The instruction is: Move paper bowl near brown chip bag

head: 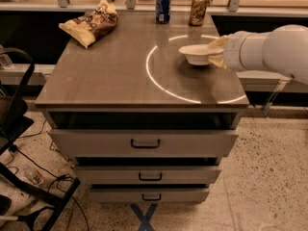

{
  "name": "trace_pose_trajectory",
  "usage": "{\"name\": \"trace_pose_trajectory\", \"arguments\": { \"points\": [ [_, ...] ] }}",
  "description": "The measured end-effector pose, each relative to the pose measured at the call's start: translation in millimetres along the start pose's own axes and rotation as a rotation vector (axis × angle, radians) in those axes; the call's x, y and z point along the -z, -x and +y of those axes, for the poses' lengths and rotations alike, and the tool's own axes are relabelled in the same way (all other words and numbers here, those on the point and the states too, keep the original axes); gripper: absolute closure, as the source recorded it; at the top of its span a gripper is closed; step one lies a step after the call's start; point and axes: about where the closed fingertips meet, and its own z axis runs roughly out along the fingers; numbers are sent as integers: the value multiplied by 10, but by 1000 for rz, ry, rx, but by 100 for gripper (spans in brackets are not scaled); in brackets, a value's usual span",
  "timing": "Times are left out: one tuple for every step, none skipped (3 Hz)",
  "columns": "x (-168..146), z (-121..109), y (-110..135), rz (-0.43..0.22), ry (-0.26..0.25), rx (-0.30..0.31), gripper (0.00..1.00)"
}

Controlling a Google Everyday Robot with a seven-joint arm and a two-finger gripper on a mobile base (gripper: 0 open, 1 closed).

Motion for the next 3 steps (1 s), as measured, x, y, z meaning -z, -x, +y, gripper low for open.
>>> {"name": "trace_pose_trajectory", "arguments": {
  "points": [
    [-8,2,22,-3,1,2,97],
    [-11,2,29,-4,1,2,100],
    [-11,2,29,-4,2,2,100]
  ]
}}
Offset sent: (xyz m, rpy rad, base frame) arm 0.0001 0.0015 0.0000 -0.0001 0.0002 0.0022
